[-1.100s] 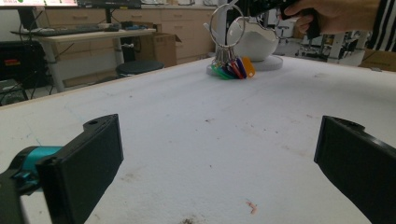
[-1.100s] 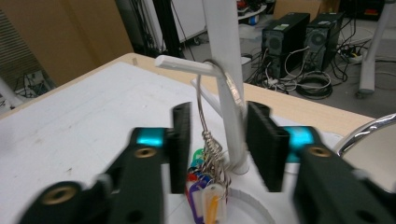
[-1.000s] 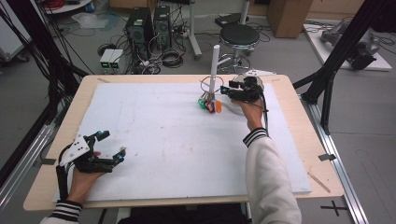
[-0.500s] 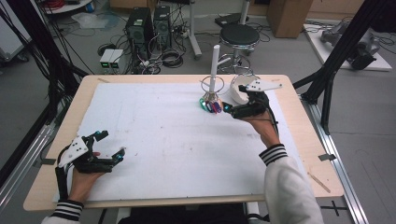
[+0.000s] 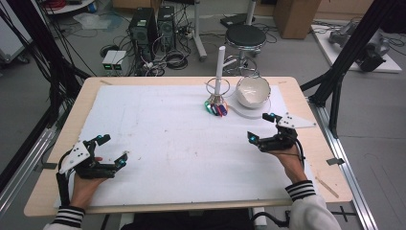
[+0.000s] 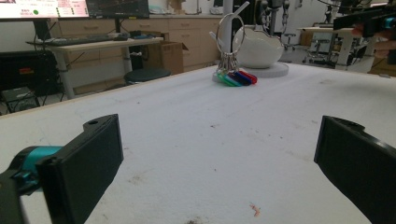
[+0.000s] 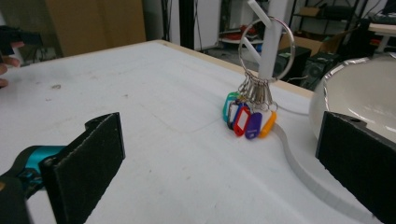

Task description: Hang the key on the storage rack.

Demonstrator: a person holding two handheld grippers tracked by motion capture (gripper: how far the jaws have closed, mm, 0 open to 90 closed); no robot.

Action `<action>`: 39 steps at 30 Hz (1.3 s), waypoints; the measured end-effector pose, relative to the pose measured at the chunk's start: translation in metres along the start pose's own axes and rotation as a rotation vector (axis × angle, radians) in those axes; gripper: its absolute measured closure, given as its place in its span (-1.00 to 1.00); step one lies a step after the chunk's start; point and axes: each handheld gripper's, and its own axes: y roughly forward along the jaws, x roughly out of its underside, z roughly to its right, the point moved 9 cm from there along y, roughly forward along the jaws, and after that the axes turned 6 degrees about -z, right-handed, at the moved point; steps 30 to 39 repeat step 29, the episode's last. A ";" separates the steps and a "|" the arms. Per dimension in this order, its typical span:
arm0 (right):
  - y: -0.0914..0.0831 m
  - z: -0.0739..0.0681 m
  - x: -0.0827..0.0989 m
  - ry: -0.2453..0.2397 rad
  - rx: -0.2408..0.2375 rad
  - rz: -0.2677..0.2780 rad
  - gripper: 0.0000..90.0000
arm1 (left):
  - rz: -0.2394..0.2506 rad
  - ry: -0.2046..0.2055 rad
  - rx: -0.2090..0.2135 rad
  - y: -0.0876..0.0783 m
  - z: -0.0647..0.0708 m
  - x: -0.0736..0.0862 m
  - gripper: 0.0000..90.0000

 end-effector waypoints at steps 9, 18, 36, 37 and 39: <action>-0.014 -0.006 0.026 0.020 0.002 0.048 -0.98 | 0.004 0.005 0.001 -0.001 0.000 0.000 -0.96; -0.011 -0.007 0.047 0.077 -0.004 0.057 -0.98 | 0.006 0.010 0.000 -0.001 0.001 0.000 -0.96; -0.014 -0.008 0.048 0.068 0.009 0.085 -0.98 | 0.010 0.001 -0.003 -0.001 0.000 0.000 -0.96; -0.014 -0.008 0.048 0.068 0.009 0.085 -0.98 | 0.010 0.001 -0.003 -0.001 0.000 0.000 -0.96; -0.014 -0.008 0.048 0.068 0.009 0.085 -0.98 | 0.010 0.001 -0.003 -0.001 0.000 0.000 -0.96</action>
